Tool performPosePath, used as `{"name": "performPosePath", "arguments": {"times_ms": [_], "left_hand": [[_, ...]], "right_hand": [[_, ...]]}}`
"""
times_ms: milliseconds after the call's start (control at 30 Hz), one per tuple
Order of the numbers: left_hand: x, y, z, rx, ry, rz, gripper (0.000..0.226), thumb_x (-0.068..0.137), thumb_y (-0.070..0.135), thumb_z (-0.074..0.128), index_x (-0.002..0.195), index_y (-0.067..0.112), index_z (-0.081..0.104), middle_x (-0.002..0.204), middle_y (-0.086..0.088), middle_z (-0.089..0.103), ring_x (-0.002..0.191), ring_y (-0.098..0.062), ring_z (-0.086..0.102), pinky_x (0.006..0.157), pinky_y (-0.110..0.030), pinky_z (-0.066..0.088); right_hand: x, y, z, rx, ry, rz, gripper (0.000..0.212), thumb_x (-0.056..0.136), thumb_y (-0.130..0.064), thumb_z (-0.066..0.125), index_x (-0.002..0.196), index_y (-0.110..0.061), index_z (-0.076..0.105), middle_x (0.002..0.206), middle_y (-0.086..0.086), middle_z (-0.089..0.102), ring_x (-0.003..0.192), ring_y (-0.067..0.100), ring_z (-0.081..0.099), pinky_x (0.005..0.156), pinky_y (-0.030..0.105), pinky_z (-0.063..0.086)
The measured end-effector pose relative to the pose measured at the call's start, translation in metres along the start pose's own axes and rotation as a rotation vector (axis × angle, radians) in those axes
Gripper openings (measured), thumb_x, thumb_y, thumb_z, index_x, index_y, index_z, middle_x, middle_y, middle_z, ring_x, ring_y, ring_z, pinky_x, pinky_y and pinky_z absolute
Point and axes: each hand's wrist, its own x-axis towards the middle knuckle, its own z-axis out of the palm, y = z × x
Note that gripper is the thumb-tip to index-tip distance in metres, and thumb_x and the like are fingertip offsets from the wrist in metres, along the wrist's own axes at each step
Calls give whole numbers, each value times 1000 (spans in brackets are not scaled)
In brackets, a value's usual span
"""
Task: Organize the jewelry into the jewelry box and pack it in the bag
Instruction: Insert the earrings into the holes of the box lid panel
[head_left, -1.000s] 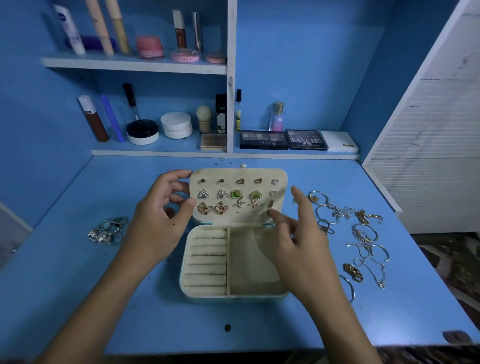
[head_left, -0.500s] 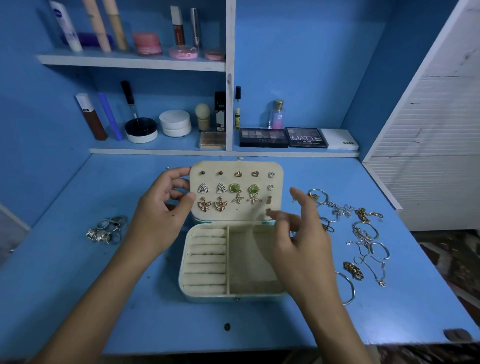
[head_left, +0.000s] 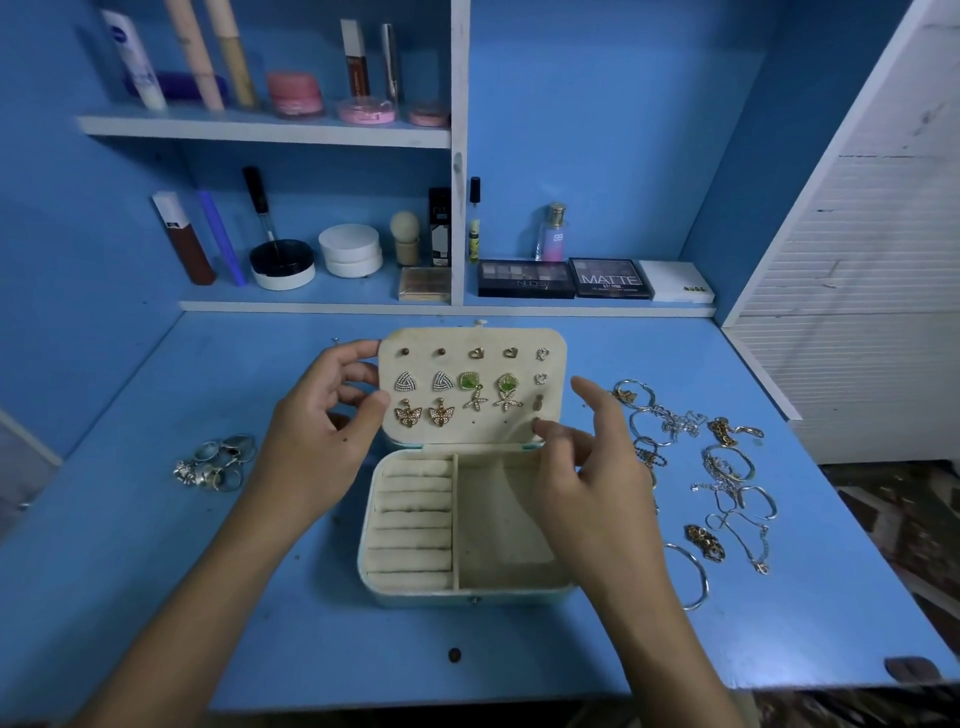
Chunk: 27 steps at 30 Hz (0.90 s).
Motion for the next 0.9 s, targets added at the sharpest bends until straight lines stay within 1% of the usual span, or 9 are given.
{"name": "performPosePath", "arguments": {"times_ms": [100, 133, 200, 367, 433, 500, 600, 700, 900], "left_hand": [[-5, 2, -1, -14, 17, 5, 42, 92, 6, 64, 104, 46, 56, 99, 19, 67, 90, -9, 64, 82, -30, 50], [-8, 3, -1, -24, 20, 4, 39, 92, 6, 64, 102, 44, 58, 99, 19, 68, 91, -9, 64, 81, -29, 50], [-14, 4, -2, -34, 22, -2, 33, 92, 9, 65, 98, 40, 59, 98, 18, 69, 93, -9, 65, 80, -26, 49], [-34, 9, -5, -48, 19, 1, 34, 92, 5, 64, 90, 40, 61, 94, 15, 68, 93, -5, 64, 80, -20, 52], [-42, 9, -6, -52, 0, 22, 32, 92, 5, 64, 88, 37, 62, 95, 13, 70, 96, -8, 65, 84, -25, 53], [-50, 6, -7, -74, -19, 29, 22, 91, 15, 71, 85, 34, 62, 97, 10, 70, 98, -12, 66, 87, -37, 55], [-59, 0, -8, -119, -36, 32, 5, 80, 32, 64, 83, 31, 60, 98, 8, 70, 104, -12, 66, 86, -48, 53], [-63, -4, -9, -110, -55, 40, 6, 81, 27, 64, 83, 30, 60, 99, 9, 69, 107, -9, 65, 83, -45, 51], [-63, -7, -9, -92, -53, 64, 5, 81, 34, 60, 85, 31, 60, 101, 9, 69, 107, -10, 66, 81, -40, 52]], "right_hand": [[-2, -5, -2, 130, -13, 82, 45, 101, -34, 46, 143, -42, 34, 94, -7, 69, 76, 8, 64, 66, 20, 51], [-3, -6, -1, 199, -16, 117, 47, 100, -39, 49, 144, -44, 32, 94, -8, 71, 78, 9, 67, 74, 22, 54], [-5, -7, -1, 359, -12, 190, 54, 96, -46, 55, 145, -45, 33, 92, -11, 75, 84, 10, 72, 89, 36, 57], [-13, -13, -6, 706, -26, 337, 56, 91, -48, 59, 143, -38, 40, 112, 4, 72, 96, 15, 73, 85, 34, 58], [-15, -13, -9, 821, -38, 397, 54, 93, -45, 60, 142, -34, 43, 114, 8, 71, 98, 18, 73, 89, 37, 57], [-16, -11, -10, 911, -40, 453, 51, 94, -40, 61, 141, -27, 45, 115, 12, 71, 98, 21, 74, 92, 39, 56], [-17, -9, -11, 944, -34, 488, 46, 94, -29, 63, 137, -23, 50, 109, 9, 71, 95, 21, 71, 90, 38, 57], [-19, -10, -13, 897, -54, 473, 42, 96, -20, 61, 136, -26, 50, 96, 4, 76, 93, 20, 72, 90, 37, 57], [-21, -11, -14, 845, -46, 469, 43, 98, -17, 60, 138, -26, 49, 101, 3, 77, 95, 19, 74, 93, 37, 56]]}}
